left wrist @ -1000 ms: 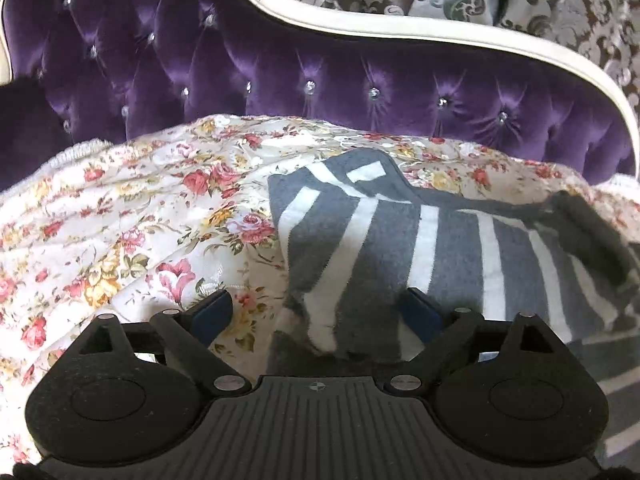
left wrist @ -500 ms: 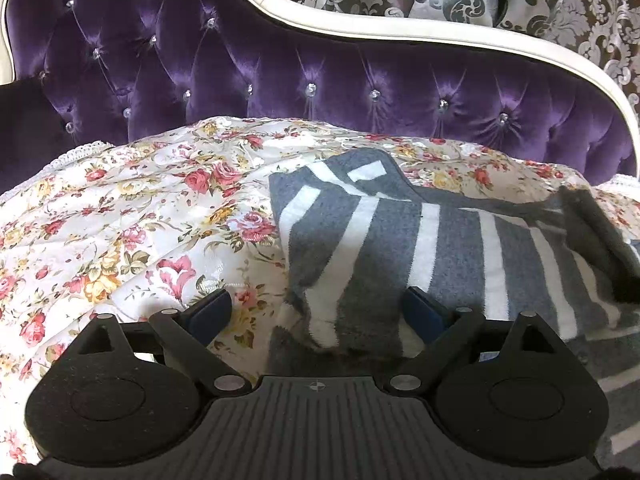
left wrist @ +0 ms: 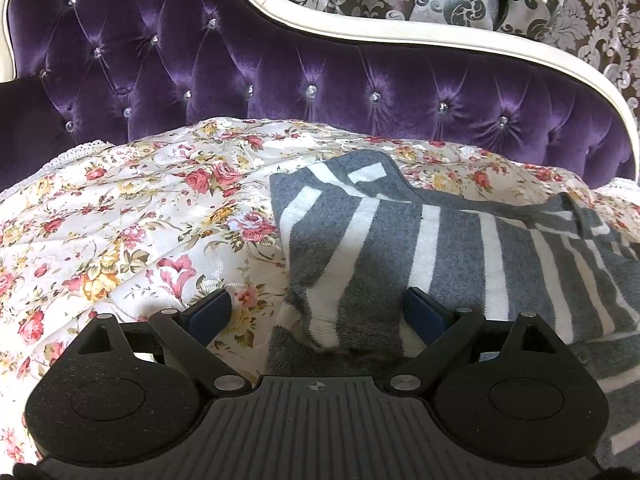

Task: Fold small clothes

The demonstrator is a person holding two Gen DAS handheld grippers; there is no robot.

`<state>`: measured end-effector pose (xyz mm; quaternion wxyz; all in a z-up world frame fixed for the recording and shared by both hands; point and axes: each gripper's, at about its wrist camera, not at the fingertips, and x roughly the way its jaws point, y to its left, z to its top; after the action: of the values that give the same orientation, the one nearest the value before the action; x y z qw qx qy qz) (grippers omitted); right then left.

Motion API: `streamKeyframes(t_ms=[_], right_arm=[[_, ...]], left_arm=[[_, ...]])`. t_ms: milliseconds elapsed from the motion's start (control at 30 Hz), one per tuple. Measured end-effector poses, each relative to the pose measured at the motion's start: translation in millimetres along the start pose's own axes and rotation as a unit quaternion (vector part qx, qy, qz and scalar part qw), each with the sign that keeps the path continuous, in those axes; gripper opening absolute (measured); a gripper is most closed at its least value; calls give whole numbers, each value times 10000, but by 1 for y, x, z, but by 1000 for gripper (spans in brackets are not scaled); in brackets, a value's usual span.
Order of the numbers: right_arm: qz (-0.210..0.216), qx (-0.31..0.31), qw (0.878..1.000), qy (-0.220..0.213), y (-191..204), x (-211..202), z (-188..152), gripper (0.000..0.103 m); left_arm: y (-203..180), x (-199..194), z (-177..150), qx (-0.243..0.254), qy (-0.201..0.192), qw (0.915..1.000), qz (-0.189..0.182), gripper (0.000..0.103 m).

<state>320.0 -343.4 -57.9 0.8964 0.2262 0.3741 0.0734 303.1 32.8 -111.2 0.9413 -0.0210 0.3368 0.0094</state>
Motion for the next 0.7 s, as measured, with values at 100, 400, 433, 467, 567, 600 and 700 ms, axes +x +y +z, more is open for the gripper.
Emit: streamKeyframes(t_ms=[100,400,433,467,567,600,700], right_arm=[[146,-39,9998,147,4,11,-4,74],[29,-523,9986,43,11,32,-11,73],[57,-594,9982,11,13,31,-11,69],[86,-669,9977,-2,15,31,-11,63],[51,-912,9958,42,21,35,-13,62],[7,-961,9954,47,21,36,-14,62],[28,-989,9951,64,18,40,-15,62]], left_arm=[[0,0,0,-11,-7,10000,-5,95],[0,0,0,-20,-13,10000,-11,95],[0,0,0,-18,-12,10000,-10,95],[0,0,0,-17,-11,10000,-10,95],[1,0,0,-21,-13,10000,-14,95],[0,0,0,-22,-11,10000,-14,95],[0,0,1,-24,-11,10000,-15,95]])
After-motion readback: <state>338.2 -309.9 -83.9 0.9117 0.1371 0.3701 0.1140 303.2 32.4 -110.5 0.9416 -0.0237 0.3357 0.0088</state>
